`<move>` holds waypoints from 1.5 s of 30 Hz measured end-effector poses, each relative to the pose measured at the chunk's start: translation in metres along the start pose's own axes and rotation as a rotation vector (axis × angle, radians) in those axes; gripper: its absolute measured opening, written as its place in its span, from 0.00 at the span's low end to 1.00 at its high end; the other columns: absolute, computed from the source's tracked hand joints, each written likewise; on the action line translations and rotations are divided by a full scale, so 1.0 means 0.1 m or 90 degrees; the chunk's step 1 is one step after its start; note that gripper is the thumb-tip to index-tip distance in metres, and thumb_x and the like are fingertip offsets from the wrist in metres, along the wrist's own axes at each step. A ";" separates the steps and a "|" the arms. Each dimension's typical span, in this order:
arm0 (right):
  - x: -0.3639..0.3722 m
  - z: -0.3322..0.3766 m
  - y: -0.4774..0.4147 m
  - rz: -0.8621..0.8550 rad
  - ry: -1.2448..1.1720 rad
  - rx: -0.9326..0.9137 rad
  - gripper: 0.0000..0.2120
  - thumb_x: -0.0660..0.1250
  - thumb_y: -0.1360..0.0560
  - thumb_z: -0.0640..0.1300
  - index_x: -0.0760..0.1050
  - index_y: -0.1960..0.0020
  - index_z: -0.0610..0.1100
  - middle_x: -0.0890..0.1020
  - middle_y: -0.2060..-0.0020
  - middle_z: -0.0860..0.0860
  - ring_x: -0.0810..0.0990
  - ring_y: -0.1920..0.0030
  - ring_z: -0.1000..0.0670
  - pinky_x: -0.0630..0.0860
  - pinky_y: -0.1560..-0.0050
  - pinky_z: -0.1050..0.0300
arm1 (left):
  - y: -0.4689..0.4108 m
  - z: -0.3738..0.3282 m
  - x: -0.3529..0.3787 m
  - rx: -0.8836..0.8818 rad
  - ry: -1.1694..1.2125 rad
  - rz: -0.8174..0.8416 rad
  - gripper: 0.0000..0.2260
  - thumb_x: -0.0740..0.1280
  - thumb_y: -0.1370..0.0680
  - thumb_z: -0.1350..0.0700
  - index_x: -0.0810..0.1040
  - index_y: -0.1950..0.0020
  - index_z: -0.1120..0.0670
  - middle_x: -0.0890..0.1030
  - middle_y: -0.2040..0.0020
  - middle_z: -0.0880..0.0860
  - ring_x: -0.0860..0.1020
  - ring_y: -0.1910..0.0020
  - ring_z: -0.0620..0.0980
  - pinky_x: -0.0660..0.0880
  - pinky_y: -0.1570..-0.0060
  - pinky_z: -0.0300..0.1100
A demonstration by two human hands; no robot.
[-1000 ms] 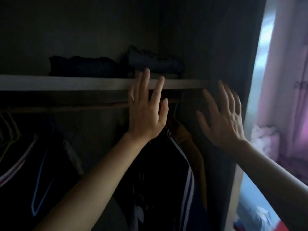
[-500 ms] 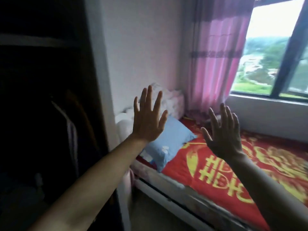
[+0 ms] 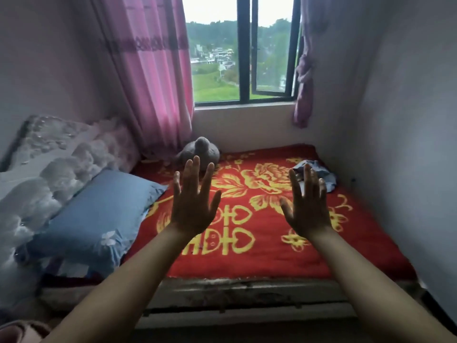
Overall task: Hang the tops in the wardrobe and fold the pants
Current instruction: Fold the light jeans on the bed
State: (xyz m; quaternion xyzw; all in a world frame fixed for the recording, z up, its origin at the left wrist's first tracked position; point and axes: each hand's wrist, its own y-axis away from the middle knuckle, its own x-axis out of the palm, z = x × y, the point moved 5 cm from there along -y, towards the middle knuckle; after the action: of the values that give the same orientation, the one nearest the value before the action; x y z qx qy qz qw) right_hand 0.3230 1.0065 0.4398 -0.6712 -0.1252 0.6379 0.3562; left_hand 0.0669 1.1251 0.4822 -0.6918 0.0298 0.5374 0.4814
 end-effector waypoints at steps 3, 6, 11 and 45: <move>0.28 -0.32 -0.34 0.042 0.033 0.023 0.40 0.67 0.25 0.54 0.53 0.20 0.43 0.51 0.22 0.36 0.53 0.23 0.35 0.53 0.27 0.35 | -0.53 -0.01 0.51 -0.001 0.038 0.032 0.29 0.57 0.19 0.43 0.59 0.21 0.56 0.52 0.21 0.62 0.51 0.22 0.60 0.55 0.29 0.65; 0.47 -0.63 -0.67 0.089 0.054 0.094 0.39 0.69 0.26 0.53 0.57 0.21 0.42 0.55 0.23 0.35 0.58 0.25 0.34 0.56 0.28 0.35 | -1.00 -0.04 1.01 -0.001 0.074 0.091 0.29 0.58 0.19 0.43 0.60 0.22 0.56 0.57 0.23 0.63 0.57 0.24 0.62 0.61 0.32 0.67; 0.82 -1.22 -1.06 0.129 0.109 0.136 0.37 0.69 0.26 0.54 0.60 0.22 0.42 0.57 0.23 0.35 0.63 0.27 0.33 0.61 0.29 0.35 | -1.74 -0.25 1.76 0.035 0.091 0.176 0.30 0.52 0.19 0.40 0.56 0.21 0.54 0.56 0.22 0.62 0.57 0.24 0.62 0.60 0.30 0.64; 6.21 -5.46 -0.88 0.570 0.011 0.244 0.37 0.53 0.20 0.61 0.44 0.20 0.45 0.46 0.21 0.39 0.51 0.22 0.40 0.53 0.24 0.42 | -2.42 -3.03 8.28 -0.022 0.061 0.616 0.32 0.51 0.19 0.38 0.45 0.20 0.49 0.49 0.20 0.59 0.56 0.23 0.58 0.69 0.34 0.54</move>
State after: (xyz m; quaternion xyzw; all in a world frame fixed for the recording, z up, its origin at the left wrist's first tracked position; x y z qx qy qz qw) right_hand 0.9601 1.2822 -0.0171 -0.5867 0.2988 0.7343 0.1653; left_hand 0.7666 1.4375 -0.0164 -0.6303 0.3611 0.6678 0.1626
